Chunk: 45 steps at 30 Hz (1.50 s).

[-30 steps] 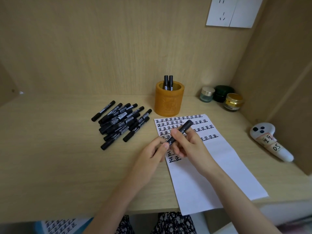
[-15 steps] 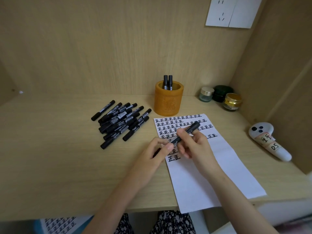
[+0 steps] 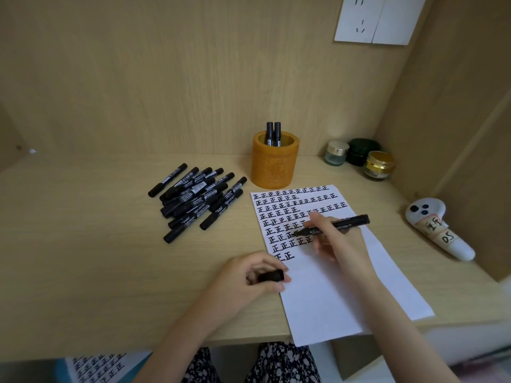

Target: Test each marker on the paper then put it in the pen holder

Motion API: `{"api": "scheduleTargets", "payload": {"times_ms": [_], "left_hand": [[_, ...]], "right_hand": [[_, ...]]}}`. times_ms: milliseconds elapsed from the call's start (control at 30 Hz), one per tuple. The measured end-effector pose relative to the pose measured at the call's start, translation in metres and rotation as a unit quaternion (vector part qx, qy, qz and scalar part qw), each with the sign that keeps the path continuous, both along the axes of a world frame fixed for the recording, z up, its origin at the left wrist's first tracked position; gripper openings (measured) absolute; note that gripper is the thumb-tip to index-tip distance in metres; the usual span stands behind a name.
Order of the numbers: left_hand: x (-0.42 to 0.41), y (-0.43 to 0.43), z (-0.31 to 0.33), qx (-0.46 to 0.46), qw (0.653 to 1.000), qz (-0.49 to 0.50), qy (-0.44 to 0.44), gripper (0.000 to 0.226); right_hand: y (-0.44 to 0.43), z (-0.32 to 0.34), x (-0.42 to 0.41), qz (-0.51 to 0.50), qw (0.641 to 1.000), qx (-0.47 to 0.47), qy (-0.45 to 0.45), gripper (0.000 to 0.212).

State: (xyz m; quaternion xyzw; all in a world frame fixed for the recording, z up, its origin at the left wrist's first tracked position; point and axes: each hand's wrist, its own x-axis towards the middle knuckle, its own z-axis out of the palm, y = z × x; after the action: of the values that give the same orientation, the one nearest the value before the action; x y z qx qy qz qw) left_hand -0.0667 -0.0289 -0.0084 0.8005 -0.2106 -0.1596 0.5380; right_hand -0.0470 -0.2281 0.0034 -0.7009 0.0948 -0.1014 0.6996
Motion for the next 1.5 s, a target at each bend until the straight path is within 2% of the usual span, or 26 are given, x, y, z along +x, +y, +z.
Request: {"api": "scheduleTargets", "payload": {"times_ms": [67, 200, 467, 833, 1133, 1500], "left_hand": [[0.0, 0.001, -0.002, 0.008, 1.0, 0.001, -0.003, 0.025], [0.0, 0.001, -0.006, 0.028, 1.0, -0.007, -0.005, 0.026], [-0.001, 0.001, -0.004, 0.027, 1.0, -0.004, -0.015, 0.026], [0.0, 0.0, -0.005, 0.035, 0.999, 0.0, -0.015, 0.026], [0.001, 0.001, -0.009, 0.04, 0.999, -0.002, -0.019, 0.027], [0.001, 0.001, -0.01, 0.04, 0.999, -0.002, -0.016, 0.026]], "right_hand": [[0.002, -0.002, 0.001, -0.022, 0.998, -0.05, -0.02, 0.038], [0.003, -0.01, 0.001, -0.039, 0.995, -0.085, -0.03, 0.033], [0.003, -0.019, 0.002, -0.075, 0.993, -0.091, -0.031, 0.034], [0.005, -0.019, 0.001, -0.069, 0.992, -0.103, -0.032, 0.034], [0.005, -0.022, 0.003, -0.077, 0.985, -0.148, -0.034, 0.03], [0.003, -0.021, 0.002, -0.086, 0.987, -0.129, -0.028, 0.029]]}}
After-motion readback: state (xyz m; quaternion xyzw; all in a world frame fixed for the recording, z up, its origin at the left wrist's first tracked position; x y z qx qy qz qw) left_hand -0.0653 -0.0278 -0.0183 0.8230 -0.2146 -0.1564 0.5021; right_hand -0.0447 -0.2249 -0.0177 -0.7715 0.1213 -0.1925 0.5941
